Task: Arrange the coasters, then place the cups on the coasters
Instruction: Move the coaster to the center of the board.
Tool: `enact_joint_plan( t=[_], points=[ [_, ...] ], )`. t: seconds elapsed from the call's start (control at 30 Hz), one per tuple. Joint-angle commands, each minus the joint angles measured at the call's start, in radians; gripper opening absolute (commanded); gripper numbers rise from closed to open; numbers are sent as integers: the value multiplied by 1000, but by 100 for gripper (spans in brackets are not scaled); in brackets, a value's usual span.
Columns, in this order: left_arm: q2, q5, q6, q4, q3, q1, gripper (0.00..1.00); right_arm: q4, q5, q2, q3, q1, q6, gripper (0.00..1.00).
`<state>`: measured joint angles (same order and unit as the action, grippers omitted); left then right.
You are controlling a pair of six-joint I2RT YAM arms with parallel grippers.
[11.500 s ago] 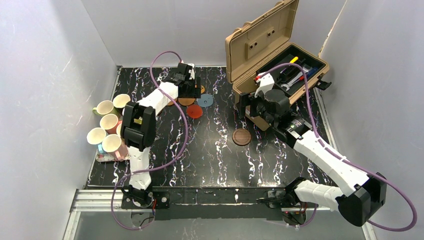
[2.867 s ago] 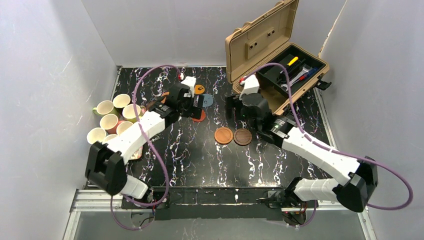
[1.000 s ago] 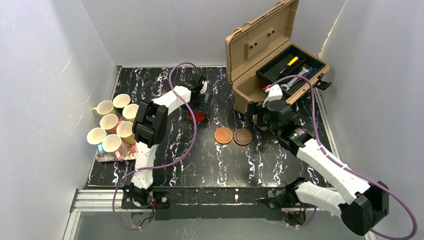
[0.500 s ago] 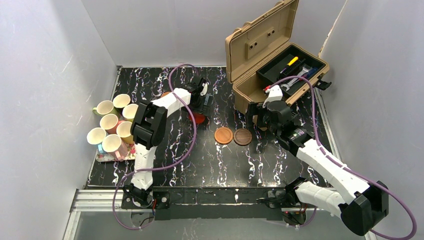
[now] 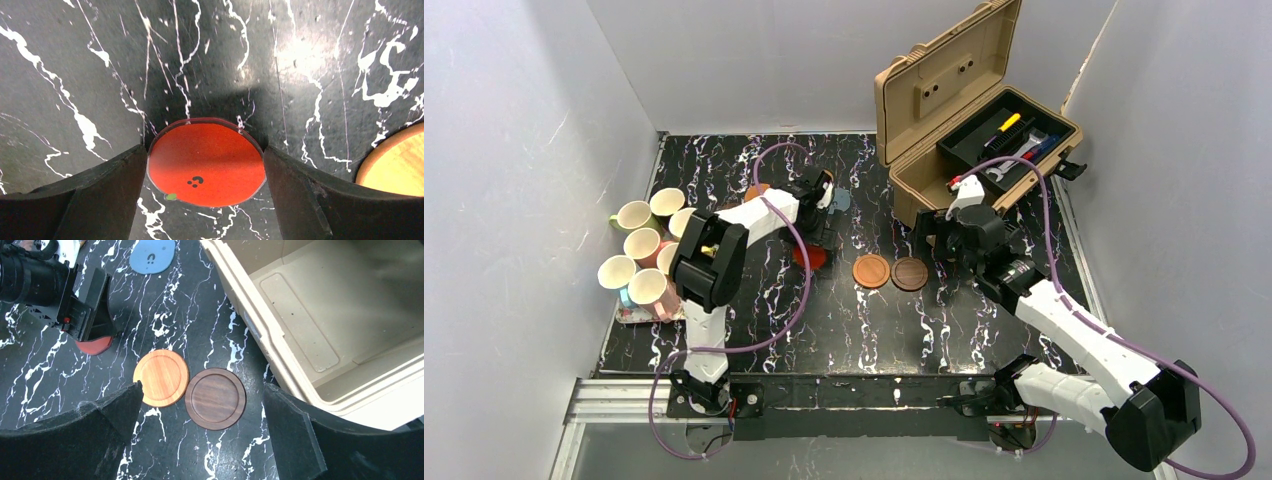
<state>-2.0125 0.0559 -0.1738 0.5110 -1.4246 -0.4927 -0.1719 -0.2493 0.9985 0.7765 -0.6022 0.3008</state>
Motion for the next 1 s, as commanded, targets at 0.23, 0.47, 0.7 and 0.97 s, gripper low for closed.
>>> enact_joint_plan(
  t=[0.23,0.47,0.7,0.97],
  points=[
    [61,-165,-165,78,231,-42,82,48,135,-18,6,-22,-102,95],
    [152,-209,-211,31,310,-63,81,19,155,-7,33,-37,-140,95],
    [256,-140,-141,123,189,-59,90,18,117,51,49,-144,-114,94],
    [484,-33,-127,27,218,38,95,-55,-215,159,55,-342,41,90]
  ],
)
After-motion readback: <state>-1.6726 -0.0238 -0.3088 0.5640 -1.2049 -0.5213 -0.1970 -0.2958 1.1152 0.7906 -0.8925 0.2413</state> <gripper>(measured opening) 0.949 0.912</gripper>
